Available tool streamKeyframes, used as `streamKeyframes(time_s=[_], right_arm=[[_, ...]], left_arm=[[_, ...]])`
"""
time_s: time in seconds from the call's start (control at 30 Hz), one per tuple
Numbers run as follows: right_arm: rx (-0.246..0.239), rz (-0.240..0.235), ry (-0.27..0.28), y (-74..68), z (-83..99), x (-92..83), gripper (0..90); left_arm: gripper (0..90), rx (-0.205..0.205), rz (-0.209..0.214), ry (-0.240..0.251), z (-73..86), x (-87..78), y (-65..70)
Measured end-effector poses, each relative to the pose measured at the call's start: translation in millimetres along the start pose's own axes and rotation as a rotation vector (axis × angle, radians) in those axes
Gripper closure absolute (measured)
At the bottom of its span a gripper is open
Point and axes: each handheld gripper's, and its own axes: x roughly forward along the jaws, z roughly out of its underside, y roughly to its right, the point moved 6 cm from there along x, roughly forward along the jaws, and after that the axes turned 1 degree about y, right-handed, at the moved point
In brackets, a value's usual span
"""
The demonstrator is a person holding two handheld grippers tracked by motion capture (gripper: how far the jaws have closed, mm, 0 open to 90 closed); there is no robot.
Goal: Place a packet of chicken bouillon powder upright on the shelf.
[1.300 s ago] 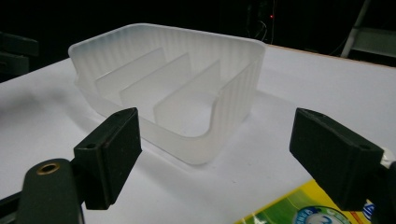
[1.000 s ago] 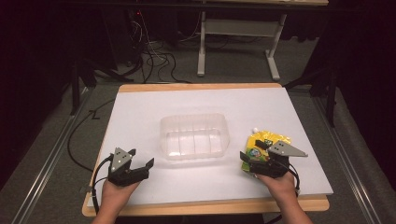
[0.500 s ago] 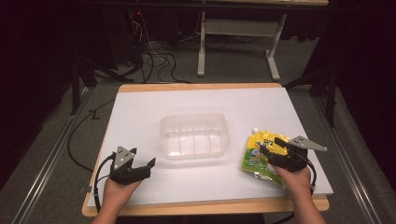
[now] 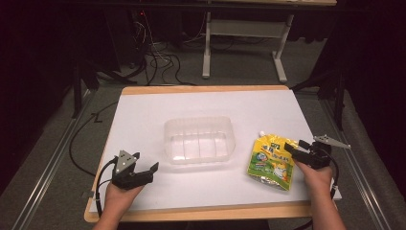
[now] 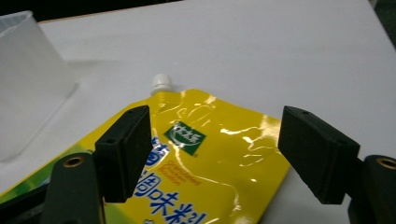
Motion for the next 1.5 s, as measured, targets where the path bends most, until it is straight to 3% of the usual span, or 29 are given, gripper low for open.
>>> streamKeyframes(time_s=[0.2,0.37,0.73,1.0,1.2,1.23,1.37,1.5], right_arm=[[0.051,0.019,-0.004,14.2,-4.6,6.4,31.1],[0.12,0.022,-0.063,26.3,-2.7,20.8,33.0],[0.193,-0.018,-0.131,32.2,2.8,30.5,36.5],[0.212,-0.042,-0.122,32.7,3.0,28.9,42.0],[0.209,-0.096,-0.056,29.9,0.4,19.4,49.3],[0.208,-0.128,-0.041,25.8,-1.3,15.1,53.3],[0.18,-0.149,-0.038,19.0,-1.9,11.5,55.1],[0.196,-0.152,-0.062,21.0,2.7,12.1,56.9]], left_arm=[[19.9,0.008,-0.006,-0.005,4.1,-5.4,-1.8],[19.9,-0.002,-0.017,-0.005,7.6,-11.8,-5.9],[19.9,0.013,-0.01,-0.008,9.8,-13.9,-1.8],[19.9,0.014,-0.001,-0.004,9.2,-14.5,1.0],[19.9,0.021,-0.001,-0.005,8.4,-13.3,1.9],[19.9,0.018,0.0,-0.006,8.4,-12.3,1.7],[19.9,0.018,0.004,-0.01,8.7,-10.2,2.3],[19.9,0.028,0.011,-0.012,8.3,-9.0,5.4]])
